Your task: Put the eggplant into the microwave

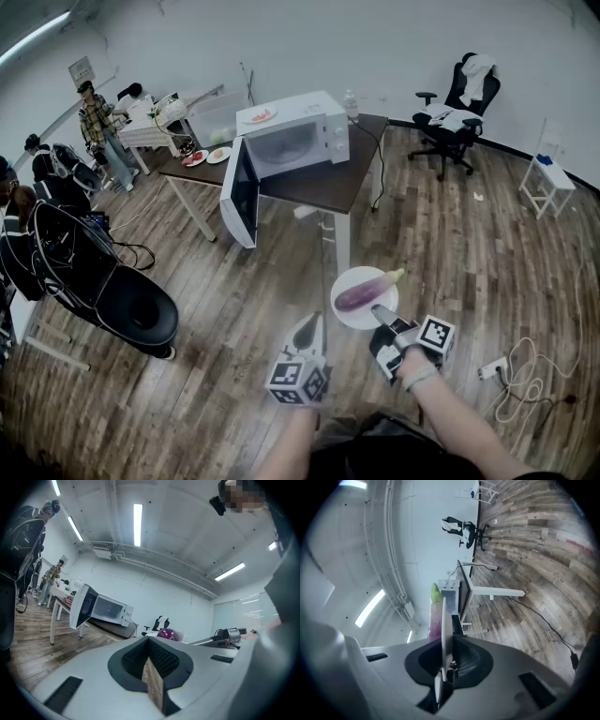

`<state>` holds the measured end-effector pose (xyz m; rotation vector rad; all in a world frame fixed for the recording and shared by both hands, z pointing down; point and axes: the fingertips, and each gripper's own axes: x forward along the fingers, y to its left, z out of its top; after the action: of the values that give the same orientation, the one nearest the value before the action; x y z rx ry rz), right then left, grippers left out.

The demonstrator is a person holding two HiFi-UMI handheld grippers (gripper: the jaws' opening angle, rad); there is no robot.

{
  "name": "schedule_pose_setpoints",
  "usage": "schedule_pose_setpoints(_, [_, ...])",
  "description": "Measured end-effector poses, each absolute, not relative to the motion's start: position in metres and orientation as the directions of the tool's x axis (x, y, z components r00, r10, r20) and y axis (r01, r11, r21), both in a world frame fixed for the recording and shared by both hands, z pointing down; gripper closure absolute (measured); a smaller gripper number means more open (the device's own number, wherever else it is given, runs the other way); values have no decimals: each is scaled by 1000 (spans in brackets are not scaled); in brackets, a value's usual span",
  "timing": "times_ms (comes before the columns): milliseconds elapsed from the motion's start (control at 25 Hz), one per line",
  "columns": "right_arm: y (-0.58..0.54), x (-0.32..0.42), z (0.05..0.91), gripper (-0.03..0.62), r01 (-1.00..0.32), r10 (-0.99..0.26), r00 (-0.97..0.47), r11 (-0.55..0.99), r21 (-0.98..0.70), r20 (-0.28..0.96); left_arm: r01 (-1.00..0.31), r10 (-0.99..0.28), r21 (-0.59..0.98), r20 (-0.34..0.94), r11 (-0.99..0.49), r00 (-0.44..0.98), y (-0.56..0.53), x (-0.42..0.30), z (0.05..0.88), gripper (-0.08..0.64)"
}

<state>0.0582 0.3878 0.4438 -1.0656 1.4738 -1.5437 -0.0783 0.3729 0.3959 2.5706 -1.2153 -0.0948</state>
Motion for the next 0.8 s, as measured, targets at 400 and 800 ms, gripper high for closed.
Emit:
schedule_pose_setpoints(400, [341, 50, 450, 569, -34, -913, -399, -76, -997, 83, -774, -792, 291, 79, -562, 605, 333, -90, 405, 560])
schedule_pose_setpoints(800, [278, 48, 459, 568, -60, -884, -461, -56, -997, 77, -798, -814, 283, 90, -532, 574, 270, -88, 412, 560])
